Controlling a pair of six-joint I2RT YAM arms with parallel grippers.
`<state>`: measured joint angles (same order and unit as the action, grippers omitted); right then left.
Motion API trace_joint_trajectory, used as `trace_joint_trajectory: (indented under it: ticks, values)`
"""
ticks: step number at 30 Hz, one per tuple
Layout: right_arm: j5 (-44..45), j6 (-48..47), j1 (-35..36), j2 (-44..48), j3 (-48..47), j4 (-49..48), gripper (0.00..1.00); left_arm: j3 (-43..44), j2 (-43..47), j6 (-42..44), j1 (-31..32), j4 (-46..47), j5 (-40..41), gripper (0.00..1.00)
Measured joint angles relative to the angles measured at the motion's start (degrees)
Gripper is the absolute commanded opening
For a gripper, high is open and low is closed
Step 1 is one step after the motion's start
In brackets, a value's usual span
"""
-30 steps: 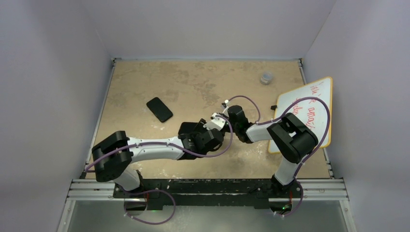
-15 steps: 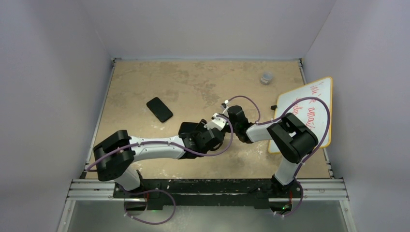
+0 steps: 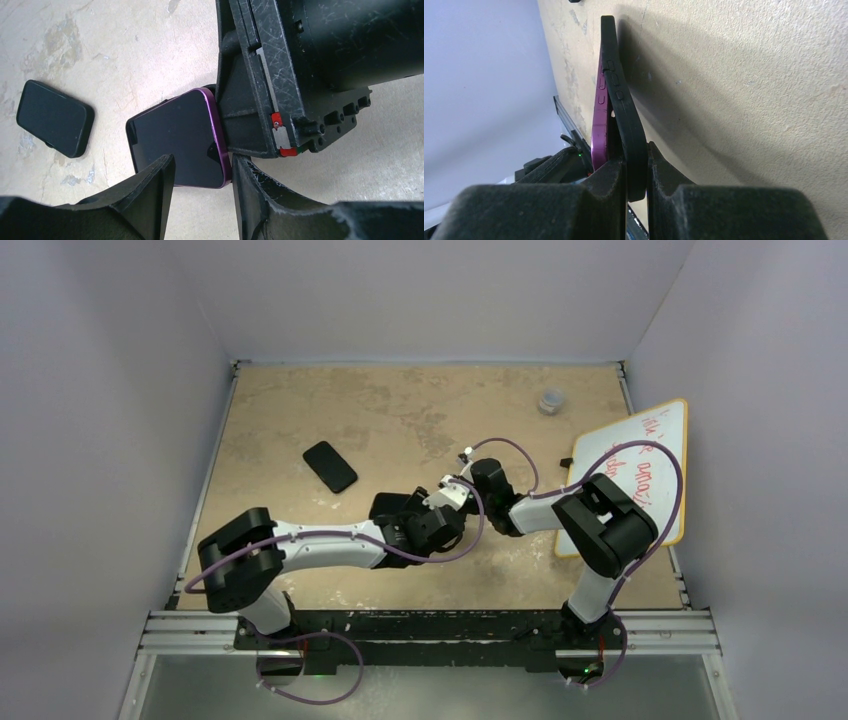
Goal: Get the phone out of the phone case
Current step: Remove the phone case from the phone.
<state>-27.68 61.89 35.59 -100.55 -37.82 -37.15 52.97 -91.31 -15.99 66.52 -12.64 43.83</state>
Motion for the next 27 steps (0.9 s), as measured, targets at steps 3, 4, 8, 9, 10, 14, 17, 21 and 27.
trace_joint_trajectory:
  ticks: [3, 4, 8, 9, 10, 14, 17, 21, 27]
  values:
    - [0.02, 0.00, 0.00, 0.00, 0.00, 0.00, 0.00, 0.42, -0.76, -0.39, 0.02, -0.31, 0.74, 0.47]
    - [0.04, -0.02, 0.00, 0.00, 0.00, 0.02, 0.00, 0.61, -1.18, -0.55, 0.04, -0.37, 1.14, 0.47]
    - [0.13, 0.00, -0.04, -0.02, 0.00, 0.20, 0.00, 1.73, -3.26, -0.96, 0.76, -0.98, 3.41, 0.47]
    - [0.13, 0.00, -0.04, -0.11, 0.00, 0.26, 0.00, 2.19, -3.98, -0.96, 1.11, -1.42, 4.28, 0.47]
    - [0.13, 0.00, -0.07, -0.22, 0.00, 0.31, 0.00, 2.58, -4.59, -0.96, 1.40, -1.77, 4.98, 0.47]
    - [0.13, 0.00, -0.15, -0.44, 0.00, 0.44, 0.00, 3.48, -6.86, -0.96, 2.25, -2.43, 7.96, 0.47]
    - [0.17, 0.02, -0.15, -0.44, 0.00, 0.42, 0.00, 3.87, -7.65, -0.92, 2.51, -2.49, 9.18, 0.46]
    - [0.52, 0.02, -0.28, -0.44, 0.00, 0.42, 0.00, 4.37, -8.59, -0.92, 2.73, -2.45, 10.36, 0.41]
    - [0.44, 0.28, -0.31, -0.44, 0.00, -0.81, 0.00, 4.44, -8.81, -0.72, 2.97, -1.49, 10.91, 0.33]
